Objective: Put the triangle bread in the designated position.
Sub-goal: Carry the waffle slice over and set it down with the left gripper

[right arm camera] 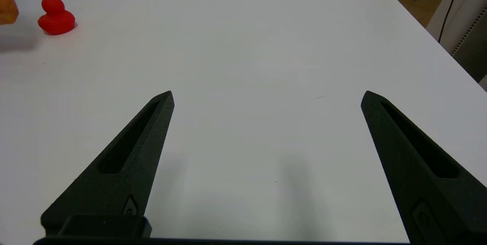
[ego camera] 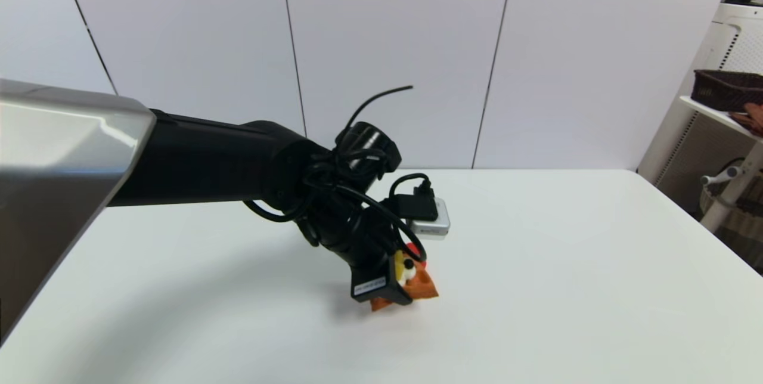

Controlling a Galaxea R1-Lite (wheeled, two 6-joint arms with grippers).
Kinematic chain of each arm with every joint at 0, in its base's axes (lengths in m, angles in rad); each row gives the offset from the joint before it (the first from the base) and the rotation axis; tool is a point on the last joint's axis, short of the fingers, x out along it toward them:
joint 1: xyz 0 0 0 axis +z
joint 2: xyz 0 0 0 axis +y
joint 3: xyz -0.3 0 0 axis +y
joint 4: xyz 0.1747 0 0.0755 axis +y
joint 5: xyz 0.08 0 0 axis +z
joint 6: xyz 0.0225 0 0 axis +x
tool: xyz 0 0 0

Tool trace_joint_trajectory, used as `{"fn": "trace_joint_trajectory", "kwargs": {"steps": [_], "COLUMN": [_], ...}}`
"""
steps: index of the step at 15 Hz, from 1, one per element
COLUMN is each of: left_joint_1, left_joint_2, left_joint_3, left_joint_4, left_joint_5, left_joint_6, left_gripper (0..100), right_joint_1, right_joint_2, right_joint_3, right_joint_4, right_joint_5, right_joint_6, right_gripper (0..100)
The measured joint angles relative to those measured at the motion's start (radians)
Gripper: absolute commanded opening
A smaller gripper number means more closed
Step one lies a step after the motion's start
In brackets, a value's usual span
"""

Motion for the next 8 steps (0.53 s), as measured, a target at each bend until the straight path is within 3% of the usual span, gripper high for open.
{"fn": "trace_joint_trajectory", "kwargs": {"steps": [8], "left_joint_1": [-0.082], "left_joint_2": [0.037], "left_joint_3": [0.011], "left_joint_4": [-0.009], "left_joint_5": [0.032], "left_joint_6": [-0.013], "left_gripper": [0], "right_joint_1": [0.0], "right_joint_2": [0.0], "right_joint_3": [0.0], "right_joint_4": [0.0], "right_joint_5": [0.0], "right_joint_6": [0.0], "right_gripper": [100]}}
